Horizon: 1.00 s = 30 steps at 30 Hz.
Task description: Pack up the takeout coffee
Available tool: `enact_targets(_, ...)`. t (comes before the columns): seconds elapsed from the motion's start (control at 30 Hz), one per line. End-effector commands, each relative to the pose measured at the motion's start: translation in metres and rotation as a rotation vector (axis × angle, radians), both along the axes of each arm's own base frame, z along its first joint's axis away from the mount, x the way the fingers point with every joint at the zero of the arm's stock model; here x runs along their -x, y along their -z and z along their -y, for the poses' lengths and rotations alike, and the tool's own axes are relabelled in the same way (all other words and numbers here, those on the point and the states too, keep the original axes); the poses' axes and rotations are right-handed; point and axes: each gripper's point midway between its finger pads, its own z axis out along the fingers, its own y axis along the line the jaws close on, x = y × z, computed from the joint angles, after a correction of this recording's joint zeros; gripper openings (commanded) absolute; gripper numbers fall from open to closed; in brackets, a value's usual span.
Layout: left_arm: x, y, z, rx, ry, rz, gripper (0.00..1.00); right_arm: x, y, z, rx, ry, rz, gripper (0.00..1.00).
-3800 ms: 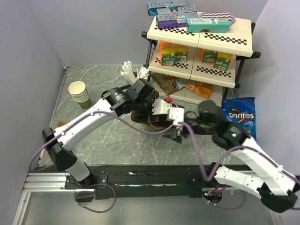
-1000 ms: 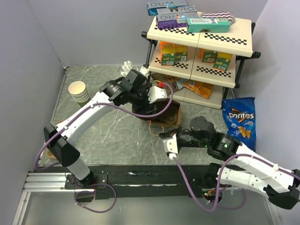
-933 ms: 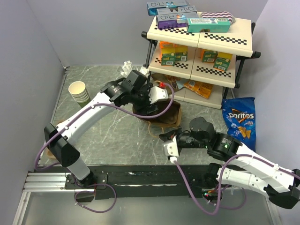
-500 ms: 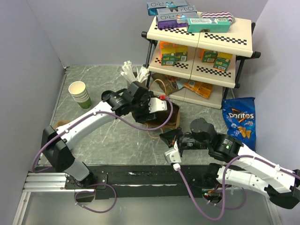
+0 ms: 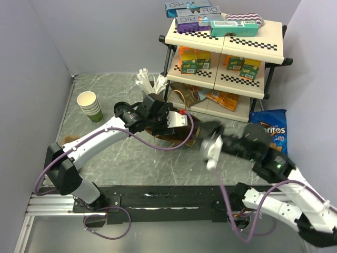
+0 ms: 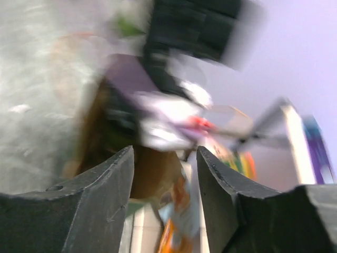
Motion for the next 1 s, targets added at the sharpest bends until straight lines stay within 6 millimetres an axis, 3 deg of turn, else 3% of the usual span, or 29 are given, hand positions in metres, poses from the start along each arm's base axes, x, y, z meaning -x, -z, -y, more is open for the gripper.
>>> enact_targets(0.0,-0.003,-0.018,0.003,0.039,0.005,0.073,0.01,-0.041,-0.051,0.028,-0.235,0.209,-0.239,0.57)
enact_targets(0.1,0.0,-0.019,0.005,0.044,0.014,0.081,0.01,-0.057,-0.033,0.029,-0.229,0.244,-0.432,0.58)
enact_targets(0.17,0.002,-0.021,0.007,0.05,0.022,0.084,0.01,-0.059,-0.012,0.023,-0.198,0.228,-0.555,0.61)
enact_targets(0.33,0.005,-0.019,0.006,0.046,0.03,0.093,0.01,-0.061,0.02,0.017,-0.134,0.201,-0.711,0.69)
enact_targets(0.43,0.005,-0.018,0.003,0.044,0.03,0.106,0.01,-0.058,0.029,0.012,-0.105,0.163,-0.747,0.69)
enact_targets(0.63,0.009,-0.017,0.002,0.041,0.046,0.109,0.01,-0.081,0.05,0.009,-0.076,0.22,-0.775,0.68)
enact_targets(0.97,0.01,-0.019,0.002,0.04,0.062,0.12,0.01,-0.099,0.065,0.005,-0.056,0.265,-0.786,0.66)
